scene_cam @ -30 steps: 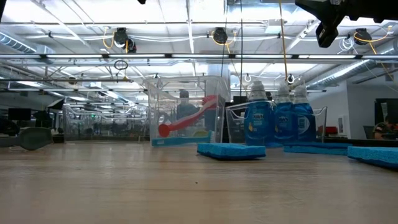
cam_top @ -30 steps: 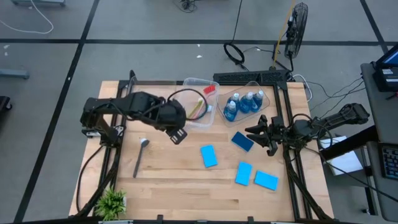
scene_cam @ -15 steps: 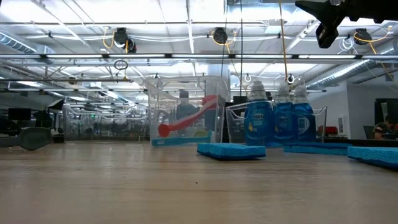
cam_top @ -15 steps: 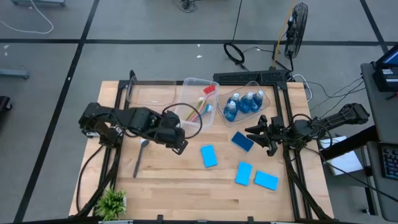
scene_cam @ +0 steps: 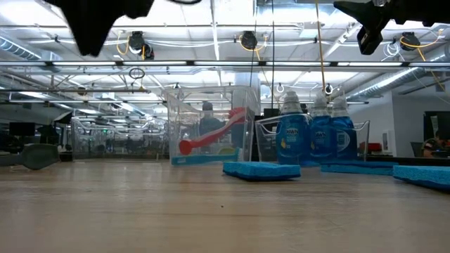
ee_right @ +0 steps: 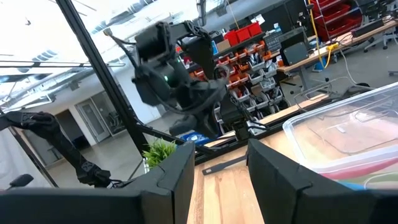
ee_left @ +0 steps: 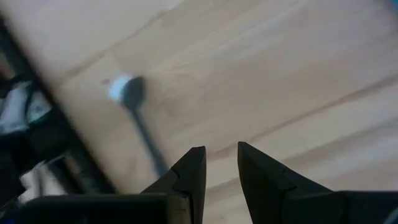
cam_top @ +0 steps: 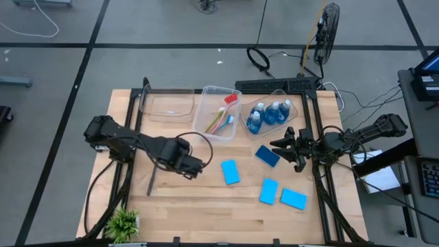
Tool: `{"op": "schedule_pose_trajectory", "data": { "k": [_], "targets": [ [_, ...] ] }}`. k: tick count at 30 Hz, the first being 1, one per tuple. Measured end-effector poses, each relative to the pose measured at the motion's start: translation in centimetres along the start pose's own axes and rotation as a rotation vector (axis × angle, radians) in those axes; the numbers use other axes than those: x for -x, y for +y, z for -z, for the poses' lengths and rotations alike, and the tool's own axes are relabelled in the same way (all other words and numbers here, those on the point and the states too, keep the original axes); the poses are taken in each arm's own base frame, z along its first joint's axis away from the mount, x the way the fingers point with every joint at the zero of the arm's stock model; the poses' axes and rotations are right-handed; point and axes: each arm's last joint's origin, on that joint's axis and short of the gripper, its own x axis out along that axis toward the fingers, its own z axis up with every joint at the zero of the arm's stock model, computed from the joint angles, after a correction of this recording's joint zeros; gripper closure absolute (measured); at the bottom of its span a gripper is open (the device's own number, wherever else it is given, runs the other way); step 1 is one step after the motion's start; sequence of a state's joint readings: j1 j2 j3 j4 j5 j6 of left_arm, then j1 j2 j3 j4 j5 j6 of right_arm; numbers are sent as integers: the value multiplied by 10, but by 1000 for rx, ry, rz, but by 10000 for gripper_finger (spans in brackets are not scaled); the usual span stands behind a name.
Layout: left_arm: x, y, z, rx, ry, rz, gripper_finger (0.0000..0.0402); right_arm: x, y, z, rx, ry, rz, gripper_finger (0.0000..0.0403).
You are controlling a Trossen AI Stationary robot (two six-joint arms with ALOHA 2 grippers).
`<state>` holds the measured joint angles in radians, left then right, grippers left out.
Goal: Pick & Place Kitchen Sink Supplies
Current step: Put the gray dish brush into the transparent container
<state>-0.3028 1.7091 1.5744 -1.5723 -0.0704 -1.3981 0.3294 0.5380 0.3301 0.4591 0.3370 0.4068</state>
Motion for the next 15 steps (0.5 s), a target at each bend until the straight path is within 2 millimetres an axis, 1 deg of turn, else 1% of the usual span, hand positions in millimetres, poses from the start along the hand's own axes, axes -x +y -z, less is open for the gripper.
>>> {"op": "schedule_pose_trajectory", "data": {
  "k": [2,4,7,9,11,15],
  "targets": [
    [-8,5,2,9,10,-29,304,0,0,0,0,0,0,268],
    [-9,11,5,29,13,-28,304,0,0,0,0,0,0,268],
    [-16,27,9,76,21,-60,304,0,0,0,1,1,0,268],
    [-18,38,12,124,18,-41,304,0,0,0,1,0,0,268],
    [-19,53,15,174,15,-31,304,0,0,0,1,1,1,268],
    [-24,77,21,248,-5,51,304,0,0,0,2,1,1,268]
  ]
}}
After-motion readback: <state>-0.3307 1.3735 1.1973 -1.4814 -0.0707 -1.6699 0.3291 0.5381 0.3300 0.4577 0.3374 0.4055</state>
